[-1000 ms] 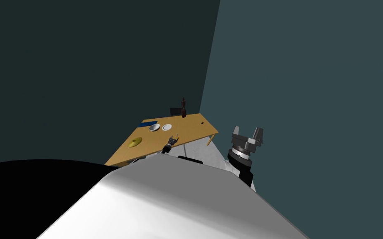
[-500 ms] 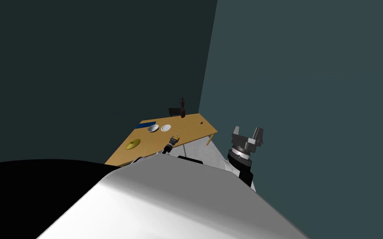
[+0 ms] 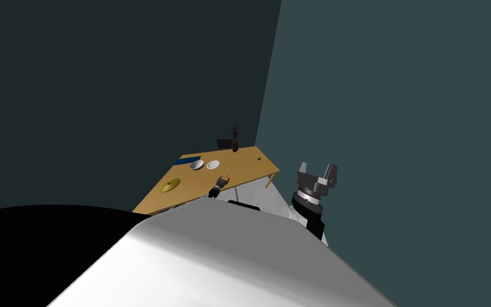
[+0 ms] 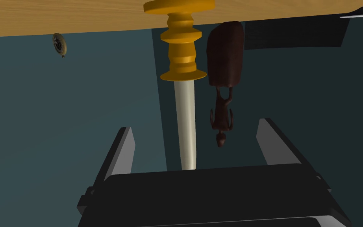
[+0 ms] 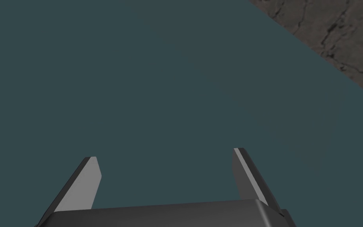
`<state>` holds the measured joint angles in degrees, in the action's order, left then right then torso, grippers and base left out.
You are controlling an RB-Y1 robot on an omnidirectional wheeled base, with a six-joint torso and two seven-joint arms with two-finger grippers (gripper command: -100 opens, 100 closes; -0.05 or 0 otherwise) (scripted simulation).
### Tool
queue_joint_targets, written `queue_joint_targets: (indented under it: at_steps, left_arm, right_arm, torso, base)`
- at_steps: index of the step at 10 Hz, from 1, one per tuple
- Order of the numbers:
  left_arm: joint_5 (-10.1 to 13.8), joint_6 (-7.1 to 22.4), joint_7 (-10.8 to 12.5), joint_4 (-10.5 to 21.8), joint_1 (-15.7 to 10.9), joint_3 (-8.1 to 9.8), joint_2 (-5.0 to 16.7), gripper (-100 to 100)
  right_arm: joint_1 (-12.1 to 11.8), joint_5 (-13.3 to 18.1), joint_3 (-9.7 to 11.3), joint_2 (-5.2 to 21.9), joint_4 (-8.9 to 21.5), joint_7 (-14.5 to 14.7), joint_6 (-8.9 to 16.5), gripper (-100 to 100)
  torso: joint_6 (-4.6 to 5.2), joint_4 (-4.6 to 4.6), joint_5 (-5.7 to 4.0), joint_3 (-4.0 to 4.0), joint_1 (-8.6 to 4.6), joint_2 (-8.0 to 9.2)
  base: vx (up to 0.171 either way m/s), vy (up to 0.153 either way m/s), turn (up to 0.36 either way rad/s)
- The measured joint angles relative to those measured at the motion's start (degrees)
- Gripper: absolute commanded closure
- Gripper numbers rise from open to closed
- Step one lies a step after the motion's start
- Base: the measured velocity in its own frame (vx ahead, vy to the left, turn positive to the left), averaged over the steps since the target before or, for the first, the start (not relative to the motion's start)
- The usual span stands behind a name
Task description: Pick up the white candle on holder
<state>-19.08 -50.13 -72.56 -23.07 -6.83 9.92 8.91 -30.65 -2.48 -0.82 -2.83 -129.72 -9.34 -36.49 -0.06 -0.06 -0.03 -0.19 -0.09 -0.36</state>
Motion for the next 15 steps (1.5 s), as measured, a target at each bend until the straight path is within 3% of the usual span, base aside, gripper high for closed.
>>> queue_joint_targets:
  at_steps: [1, 2, 4, 7, 9, 13, 15]
  left_arm:
    - [0.0, -1.0, -0.1, 1.5, -0.6, 0.21, 0.2, -100]
    - [-0.9, -1.5, 0.5, -0.1, 1.0, 0.27, 0.4, -100]
    - [-2.5, -5.3, 1.2, 2.3, 1.8, 1.15, 1.3, -100]
    - [-4.1, -3.6, 3.0, -4.4, 6.4, 0.64, 0.8, -100]
    - [-6.9, -6.0, 5.1, -7.3, 10.2, 1.12, 1.6, -100]
    - [-10.2, -8.8, 7.4, -10.6, 15.2, 1.7, 2.3, -100]
    - [-12.0, -9.0, 9.1, -14.8, 18.9, 1.64, 2.5, -100]
  right_arm:
    - [0.0, 0.0, 0.0, 0.0, 0.0, 0.0, 0.0, 0]
    - [0.0, 0.0, 0.0, 0.0, 0.0, 0.0, 0.0, 0]
    - [0.0, 0.0, 0.0, 0.0, 0.0, 0.0, 0.0, 0]
    - [0.0, 0.0, 0.0, 0.0, 0.0, 0.0, 0.0, 0]
    - [0.0, 0.0, 0.0, 0.0, 0.0, 0.0, 0.0, 0]
    - [0.0, 0.0, 0.0, 0.0, 0.0, 0.0, 0.0, 0]
    - [0.0, 0.0, 0.0, 0.0, 0.0, 0.0, 0.0, 0]
  torso:
    - [0.0, 0.01, 0.0, 0.03, 0.03, 0.05]
    - [-0.03, -0.01, 0.0, -0.02, -0.01, -0.04]
    - [0.0, -0.06, -0.01, -0.14, -0.05, -0.24]
    - [-0.03, 0.01, 0.02, 0.05, 0.09, 0.08]
    - [-0.01, -0.07, -0.03, -0.2, -0.17, -0.34]
    - [0.0, -0.04, -0.01, -0.11, -0.03, -0.18]
    - [0.0, -0.02, -0.01, -0.05, -0.03, -0.09]
  base:
    - [0.1, -0.03, 0.102]
    - [0.159, -0.042, 0.162]
    - [0.113, -0.033, 0.013]
    - [0.085, -0.012, 0.084]
    - [0.165, -0.085, 0.104]
    - [0.126, -0.045, 0.071]
    - [0.138, -0.063, 0.116]
